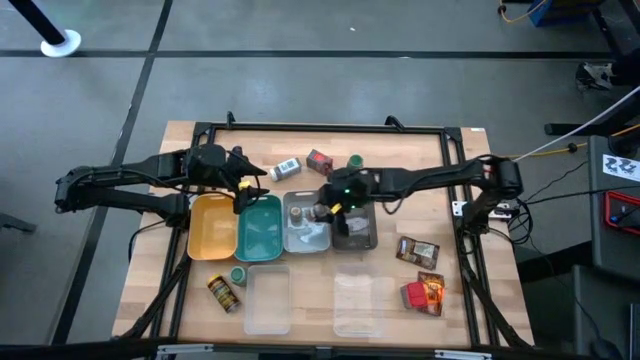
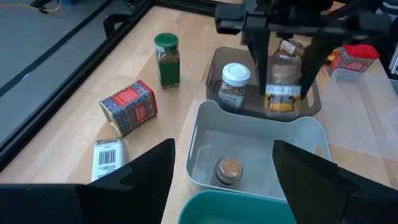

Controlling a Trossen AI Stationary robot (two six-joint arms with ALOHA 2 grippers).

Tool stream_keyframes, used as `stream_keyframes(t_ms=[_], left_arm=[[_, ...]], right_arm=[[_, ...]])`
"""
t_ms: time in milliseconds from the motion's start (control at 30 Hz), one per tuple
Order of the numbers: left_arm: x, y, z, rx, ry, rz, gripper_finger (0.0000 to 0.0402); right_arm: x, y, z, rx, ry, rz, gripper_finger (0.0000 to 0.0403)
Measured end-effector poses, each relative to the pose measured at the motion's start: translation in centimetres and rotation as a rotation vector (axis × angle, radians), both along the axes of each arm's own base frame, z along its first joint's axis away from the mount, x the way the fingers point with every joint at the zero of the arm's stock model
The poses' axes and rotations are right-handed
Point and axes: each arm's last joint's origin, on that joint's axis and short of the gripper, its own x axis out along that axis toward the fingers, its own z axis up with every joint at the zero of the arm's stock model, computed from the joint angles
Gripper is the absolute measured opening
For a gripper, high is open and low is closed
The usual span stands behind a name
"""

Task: Sort spices by type
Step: Put the brown seasoning bottle into the gray bin

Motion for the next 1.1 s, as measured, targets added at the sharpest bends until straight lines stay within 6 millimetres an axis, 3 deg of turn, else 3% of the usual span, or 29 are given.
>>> stream_keyframes(t_ms=[300,500,700,1100], left_arm=[[0.0,0.0,0.0,0.02,0.005,-0.012,0.0255],[0.0,0.0,0.0,0.022,0.006,-0.013,0.0255],[0.0,0.0,0.0,0.022,0.006,-0.013,0.0255],[0.0,0.0,-0.1,0.021,0.011,-0.013,0.0255]], right_arm=[[2.6,-0.1,-2.6,-0.034,0.143,0.027,0.0199],[3.1,-0.2,-4.7,-0.066,0.204,0.0,0.0218],[3.5,-0.3,-5.8,-0.074,0.224,-0.007,0.0207],[3.7,-0.4,-6.9,-0.119,0.247,-0.015,0.0227]])
